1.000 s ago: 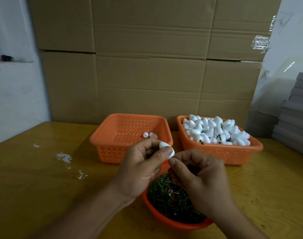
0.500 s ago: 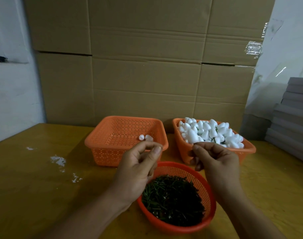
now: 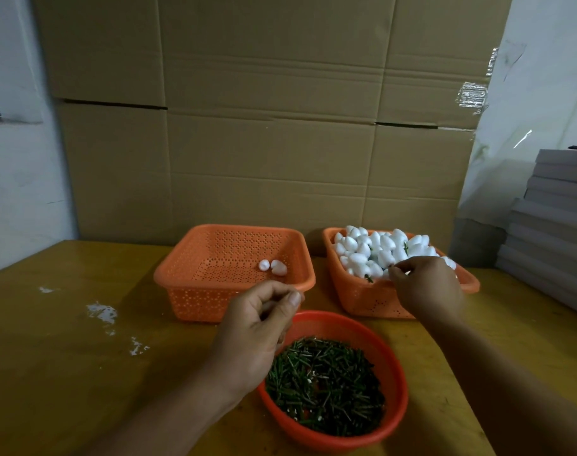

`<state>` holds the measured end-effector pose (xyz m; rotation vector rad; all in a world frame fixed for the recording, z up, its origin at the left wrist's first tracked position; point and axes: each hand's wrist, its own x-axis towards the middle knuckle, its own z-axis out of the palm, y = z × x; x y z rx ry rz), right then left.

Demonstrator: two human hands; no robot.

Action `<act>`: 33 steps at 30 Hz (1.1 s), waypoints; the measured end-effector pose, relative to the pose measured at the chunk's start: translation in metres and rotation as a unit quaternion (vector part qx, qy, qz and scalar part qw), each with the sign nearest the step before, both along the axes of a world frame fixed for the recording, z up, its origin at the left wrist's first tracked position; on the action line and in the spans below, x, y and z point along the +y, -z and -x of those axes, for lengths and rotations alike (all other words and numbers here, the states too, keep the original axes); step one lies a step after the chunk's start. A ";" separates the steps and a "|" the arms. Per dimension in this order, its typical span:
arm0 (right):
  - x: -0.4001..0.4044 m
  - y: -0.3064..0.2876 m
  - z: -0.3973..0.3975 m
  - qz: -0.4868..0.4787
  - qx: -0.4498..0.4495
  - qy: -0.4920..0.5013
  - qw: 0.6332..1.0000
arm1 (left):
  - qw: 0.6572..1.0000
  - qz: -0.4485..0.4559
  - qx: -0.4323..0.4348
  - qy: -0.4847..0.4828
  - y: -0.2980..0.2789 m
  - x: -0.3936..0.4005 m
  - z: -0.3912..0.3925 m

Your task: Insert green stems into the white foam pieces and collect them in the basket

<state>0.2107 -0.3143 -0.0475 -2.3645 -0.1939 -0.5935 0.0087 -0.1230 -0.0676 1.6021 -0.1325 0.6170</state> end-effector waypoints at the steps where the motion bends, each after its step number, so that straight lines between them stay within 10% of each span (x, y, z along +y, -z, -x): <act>1: 0.001 -0.001 -0.002 0.018 0.012 0.009 1.000 | 1.000 -0.002 0.002 -0.001 0.000 0.000 0.000; 10: 0.004 -0.007 -0.003 0.073 0.018 0.007 0.997 | 0.999 -0.041 -0.001 -0.006 0.005 0.002 -0.002; 27: 0.007 -0.009 0.106 -0.159 -0.041 -0.220 0.962 | 0.992 0.012 0.015 -0.122 -0.021 0.024 -0.005; 33: 0.010 -0.001 0.111 -0.146 -0.047 -0.258 0.954 | 0.968 -0.123 0.091 -0.200 -0.057 0.069 -0.065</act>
